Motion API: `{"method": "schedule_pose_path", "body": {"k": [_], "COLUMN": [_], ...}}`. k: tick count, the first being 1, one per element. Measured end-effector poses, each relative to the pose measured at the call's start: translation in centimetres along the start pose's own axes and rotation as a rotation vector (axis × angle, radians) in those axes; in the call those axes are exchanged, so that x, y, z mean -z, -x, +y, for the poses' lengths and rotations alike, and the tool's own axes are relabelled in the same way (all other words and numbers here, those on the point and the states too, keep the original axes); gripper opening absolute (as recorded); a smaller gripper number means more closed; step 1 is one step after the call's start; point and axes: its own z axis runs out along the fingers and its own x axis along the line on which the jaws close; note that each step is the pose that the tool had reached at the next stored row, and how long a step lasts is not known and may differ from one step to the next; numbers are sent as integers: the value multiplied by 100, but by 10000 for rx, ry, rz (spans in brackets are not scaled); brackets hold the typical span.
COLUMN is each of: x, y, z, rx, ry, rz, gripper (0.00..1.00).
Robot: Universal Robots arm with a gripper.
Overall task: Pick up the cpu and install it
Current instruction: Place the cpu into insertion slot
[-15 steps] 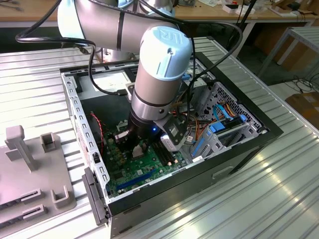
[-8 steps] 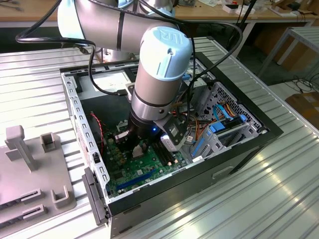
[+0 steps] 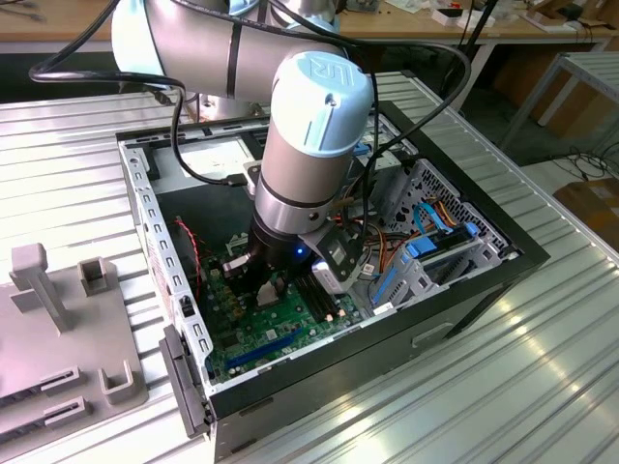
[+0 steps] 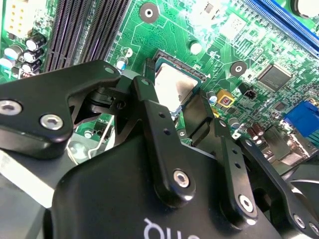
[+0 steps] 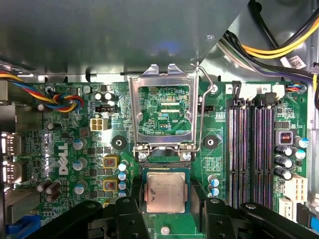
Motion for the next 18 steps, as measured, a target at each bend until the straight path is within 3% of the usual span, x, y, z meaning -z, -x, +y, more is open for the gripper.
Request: {"method": "schedule_pose_path", "body": {"k": [18], "x": [-10], "y": [-2], "z": [6], "rx": [92], "ry": [1], "rz": [3], "gripper": [47]}}
